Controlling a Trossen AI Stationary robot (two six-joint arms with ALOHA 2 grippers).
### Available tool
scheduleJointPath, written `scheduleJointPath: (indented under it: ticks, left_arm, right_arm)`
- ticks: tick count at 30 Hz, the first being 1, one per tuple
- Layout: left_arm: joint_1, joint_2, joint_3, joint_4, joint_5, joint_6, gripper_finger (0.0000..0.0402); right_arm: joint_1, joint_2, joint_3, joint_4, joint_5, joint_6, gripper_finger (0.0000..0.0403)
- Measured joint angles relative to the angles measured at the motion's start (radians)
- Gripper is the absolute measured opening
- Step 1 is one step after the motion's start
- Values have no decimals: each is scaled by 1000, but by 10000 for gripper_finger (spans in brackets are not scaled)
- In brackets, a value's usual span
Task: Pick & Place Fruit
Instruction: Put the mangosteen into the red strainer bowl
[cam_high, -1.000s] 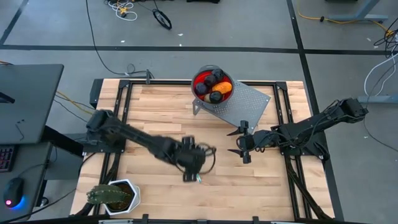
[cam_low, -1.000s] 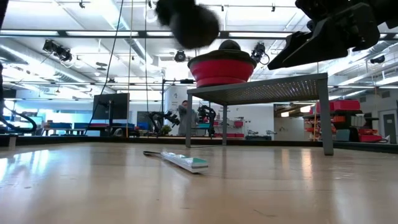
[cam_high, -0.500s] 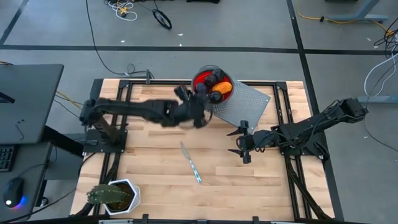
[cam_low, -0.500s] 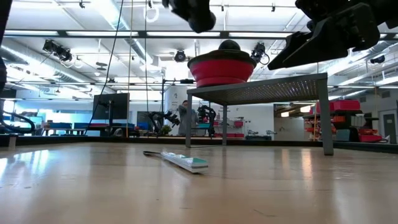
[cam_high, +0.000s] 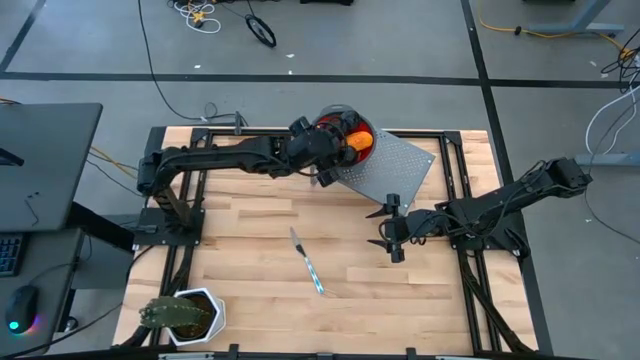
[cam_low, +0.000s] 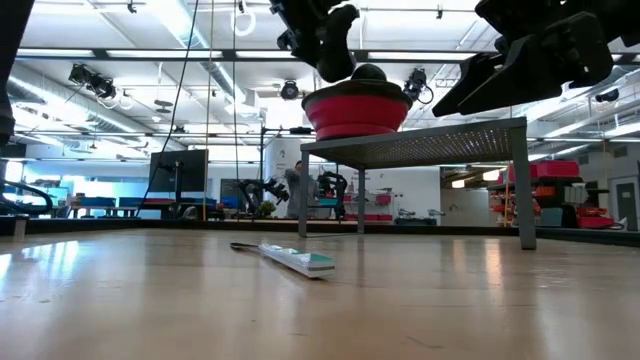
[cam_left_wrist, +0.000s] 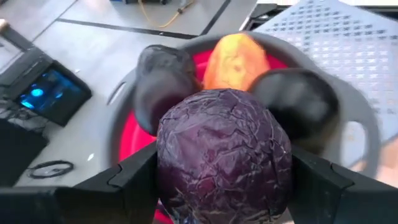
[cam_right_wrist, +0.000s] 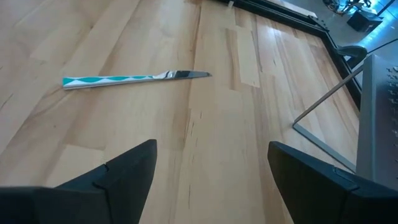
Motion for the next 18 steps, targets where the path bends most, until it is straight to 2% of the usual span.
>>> scheduleJointPath:
  ticks: [12, 18]
  left_arm:
    - [-2, 0, 0, -16, -40, -18, 283]
    - [-7, 0, 0, -31, -38, -17, 322]
  right_arm:
    - [0, 0, 0, 0, 0, 2, 318]
    - [0, 0, 0, 0, 0, 2, 318]
